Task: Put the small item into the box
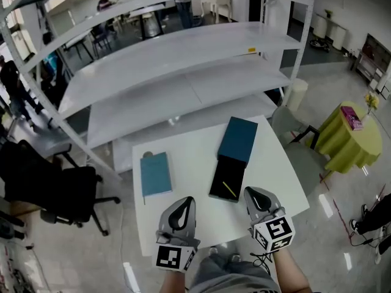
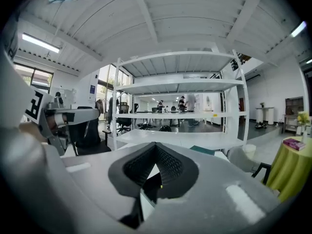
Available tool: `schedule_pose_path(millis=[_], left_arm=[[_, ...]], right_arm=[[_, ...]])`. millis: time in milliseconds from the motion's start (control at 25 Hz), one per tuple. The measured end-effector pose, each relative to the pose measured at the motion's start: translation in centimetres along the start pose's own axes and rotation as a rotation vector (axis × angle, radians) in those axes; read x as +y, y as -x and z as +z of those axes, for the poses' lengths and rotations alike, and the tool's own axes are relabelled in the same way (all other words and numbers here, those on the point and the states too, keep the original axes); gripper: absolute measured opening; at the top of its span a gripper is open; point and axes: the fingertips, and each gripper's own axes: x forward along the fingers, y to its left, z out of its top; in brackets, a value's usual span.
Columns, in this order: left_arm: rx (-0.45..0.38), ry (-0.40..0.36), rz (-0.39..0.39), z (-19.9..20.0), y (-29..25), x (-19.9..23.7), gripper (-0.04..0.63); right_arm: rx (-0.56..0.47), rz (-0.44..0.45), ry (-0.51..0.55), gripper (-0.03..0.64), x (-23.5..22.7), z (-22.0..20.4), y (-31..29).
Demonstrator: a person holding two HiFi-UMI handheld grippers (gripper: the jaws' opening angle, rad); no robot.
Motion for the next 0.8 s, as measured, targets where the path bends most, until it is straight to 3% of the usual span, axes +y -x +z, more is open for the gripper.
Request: schedule_pose_path(millis=[800], left_arm=[[-0.028, -0.021, 0.029, 1.4, 2.2, -4.0, 0.012]], right_arm=[[-0.148, 0.020, 0.087, 0.003, 0.8, 3.5, 6.0]])
